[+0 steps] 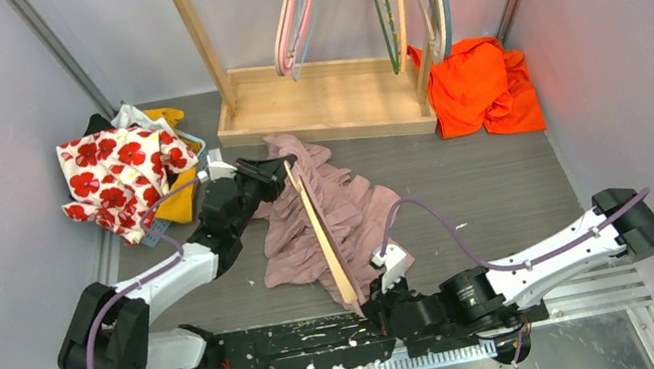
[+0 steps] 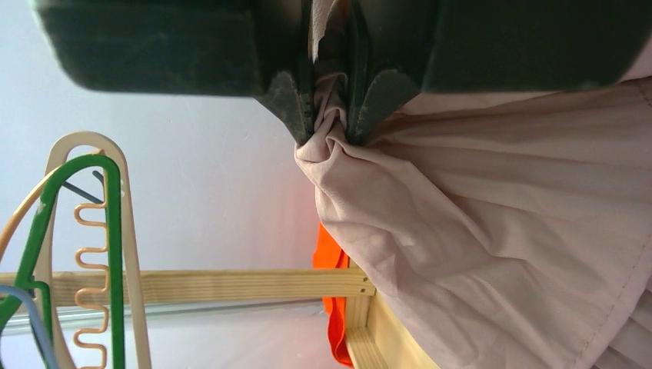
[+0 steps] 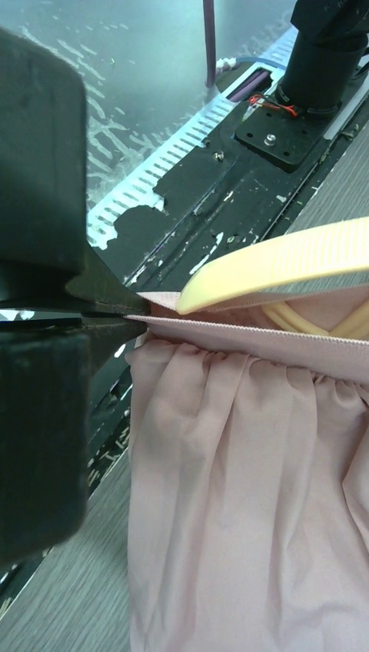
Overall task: Place the skirt on the hanger
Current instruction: Hang the skirt on the hanger.
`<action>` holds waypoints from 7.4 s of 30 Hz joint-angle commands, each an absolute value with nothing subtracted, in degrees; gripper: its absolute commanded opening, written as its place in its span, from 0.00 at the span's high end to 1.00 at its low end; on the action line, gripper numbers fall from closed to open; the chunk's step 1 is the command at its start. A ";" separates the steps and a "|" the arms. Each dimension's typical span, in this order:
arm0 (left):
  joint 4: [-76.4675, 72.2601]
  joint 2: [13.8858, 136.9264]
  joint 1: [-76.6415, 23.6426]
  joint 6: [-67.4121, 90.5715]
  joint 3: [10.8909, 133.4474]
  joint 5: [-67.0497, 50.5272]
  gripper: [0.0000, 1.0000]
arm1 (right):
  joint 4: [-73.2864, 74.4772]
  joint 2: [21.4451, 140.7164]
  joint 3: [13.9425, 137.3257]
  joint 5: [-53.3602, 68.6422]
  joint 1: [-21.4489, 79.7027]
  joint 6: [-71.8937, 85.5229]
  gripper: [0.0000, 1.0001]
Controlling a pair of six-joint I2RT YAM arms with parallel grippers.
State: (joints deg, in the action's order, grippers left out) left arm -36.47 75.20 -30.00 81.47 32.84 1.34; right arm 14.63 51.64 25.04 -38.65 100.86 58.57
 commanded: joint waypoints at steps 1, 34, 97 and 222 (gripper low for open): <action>-56.98 70.93 -27.08 77.06 34.29 23.83 1.00 | 18.11 56.83 28.87 -21.73 104.41 57.85 0.99; -42.83 69.15 -44.76 44.31 40.37 43.05 1.00 | 21.63 67.74 41.50 -9.89 93.12 51.88 0.99; 24.88 85.33 -79.85 59.43 47.11 14.73 1.00 | 19.76 55.64 29.40 -7.84 72.82 52.88 0.84; 3.60 78.25 -82.62 58.69 43.46 1.64 1.00 | 9.21 76.20 39.98 -6.56 44.30 48.36 0.99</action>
